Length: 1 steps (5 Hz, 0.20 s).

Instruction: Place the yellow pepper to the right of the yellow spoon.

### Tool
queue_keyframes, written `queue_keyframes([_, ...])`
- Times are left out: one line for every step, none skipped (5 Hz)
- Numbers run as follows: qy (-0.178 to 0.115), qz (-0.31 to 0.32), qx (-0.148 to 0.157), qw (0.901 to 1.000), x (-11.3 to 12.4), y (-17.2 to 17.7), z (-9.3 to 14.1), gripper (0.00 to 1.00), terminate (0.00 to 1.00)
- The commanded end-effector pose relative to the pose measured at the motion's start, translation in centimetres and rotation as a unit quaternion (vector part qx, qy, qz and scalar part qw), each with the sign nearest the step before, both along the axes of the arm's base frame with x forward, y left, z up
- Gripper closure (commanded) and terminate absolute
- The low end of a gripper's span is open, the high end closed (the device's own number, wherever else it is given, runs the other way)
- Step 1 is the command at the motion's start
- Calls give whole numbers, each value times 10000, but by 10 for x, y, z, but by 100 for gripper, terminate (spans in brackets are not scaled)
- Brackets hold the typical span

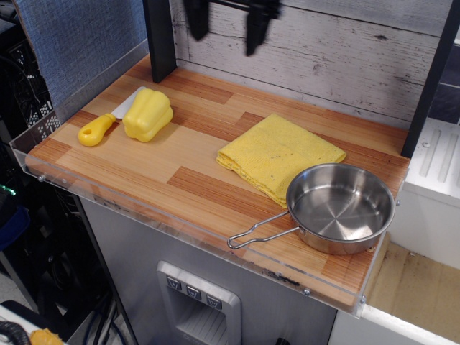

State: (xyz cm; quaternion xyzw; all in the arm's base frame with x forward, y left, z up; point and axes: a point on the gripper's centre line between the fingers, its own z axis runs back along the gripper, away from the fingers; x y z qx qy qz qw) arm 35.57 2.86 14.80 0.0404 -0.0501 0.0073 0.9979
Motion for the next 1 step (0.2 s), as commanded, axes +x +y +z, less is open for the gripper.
queue_keyframes([-170,-114,35,9998,-15,-24,13,0,100])
